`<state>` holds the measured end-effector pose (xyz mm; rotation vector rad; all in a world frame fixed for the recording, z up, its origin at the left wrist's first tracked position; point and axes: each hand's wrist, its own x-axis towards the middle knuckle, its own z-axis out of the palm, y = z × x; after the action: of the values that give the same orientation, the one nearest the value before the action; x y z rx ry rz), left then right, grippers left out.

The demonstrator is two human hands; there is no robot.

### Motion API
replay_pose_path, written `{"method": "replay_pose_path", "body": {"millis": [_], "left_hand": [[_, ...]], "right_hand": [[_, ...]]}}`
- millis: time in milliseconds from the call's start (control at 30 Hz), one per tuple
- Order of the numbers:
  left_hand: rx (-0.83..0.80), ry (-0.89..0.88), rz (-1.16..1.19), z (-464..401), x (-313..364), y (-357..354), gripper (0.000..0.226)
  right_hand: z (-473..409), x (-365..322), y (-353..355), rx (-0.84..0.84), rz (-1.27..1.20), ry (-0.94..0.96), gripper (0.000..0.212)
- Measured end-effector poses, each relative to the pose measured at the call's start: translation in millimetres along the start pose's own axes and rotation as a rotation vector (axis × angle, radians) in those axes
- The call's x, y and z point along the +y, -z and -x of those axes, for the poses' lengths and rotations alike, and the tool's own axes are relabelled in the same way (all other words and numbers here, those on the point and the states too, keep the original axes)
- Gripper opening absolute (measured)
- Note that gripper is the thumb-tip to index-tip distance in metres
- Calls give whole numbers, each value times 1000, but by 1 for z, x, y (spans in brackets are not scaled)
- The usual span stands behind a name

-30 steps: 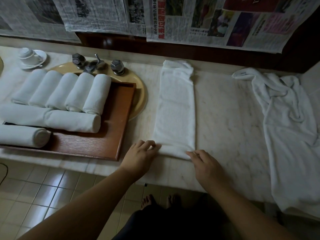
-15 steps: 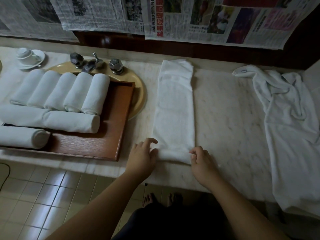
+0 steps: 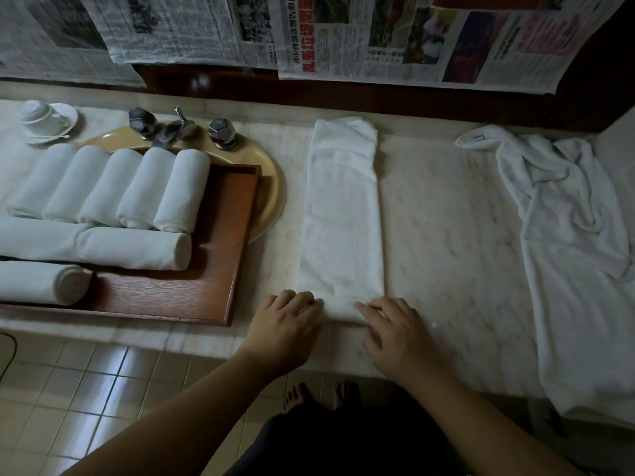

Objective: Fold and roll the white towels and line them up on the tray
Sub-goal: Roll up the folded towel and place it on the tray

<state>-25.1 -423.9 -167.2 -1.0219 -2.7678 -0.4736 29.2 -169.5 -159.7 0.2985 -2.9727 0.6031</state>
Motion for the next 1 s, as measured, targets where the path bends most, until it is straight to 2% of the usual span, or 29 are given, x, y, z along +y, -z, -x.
{"method": "replay_pose_path", "body": {"millis": [167,267,367,467,567,667,767,900,1000], "left_hand": [[-17,126,117,-5,-14,-7,38],[-59,247,205,-6,-13,-1,37],[-88,490,392,-7,-2,5,31],[-56,777,640,-12,8,7,24],[-16,863,651,-23,10,5,19],[-10,838,517,-34,6,4,15],[27,631,249,-32,-2,-2,24],[128,292,114,-18,-9,-5,36],[90,101,74,-8,-18,-2,38]], "right_hand": [[-11,13,-2,-5,-130,-7,39],[-7,15,-1,-62,-228,-100,35],[0,16,-8,-99,-343,-246,34],[-7,18,-13,-75,-419,-344,25],[-22,14,-9,-59,-515,-473,15],[-35,13,-5,-51,-635,-586,16],[-35,14,-5,2,-540,-568,13],[-16,17,-7,181,-373,-300,22],[0,30,-8,164,-188,-29,39]]}}
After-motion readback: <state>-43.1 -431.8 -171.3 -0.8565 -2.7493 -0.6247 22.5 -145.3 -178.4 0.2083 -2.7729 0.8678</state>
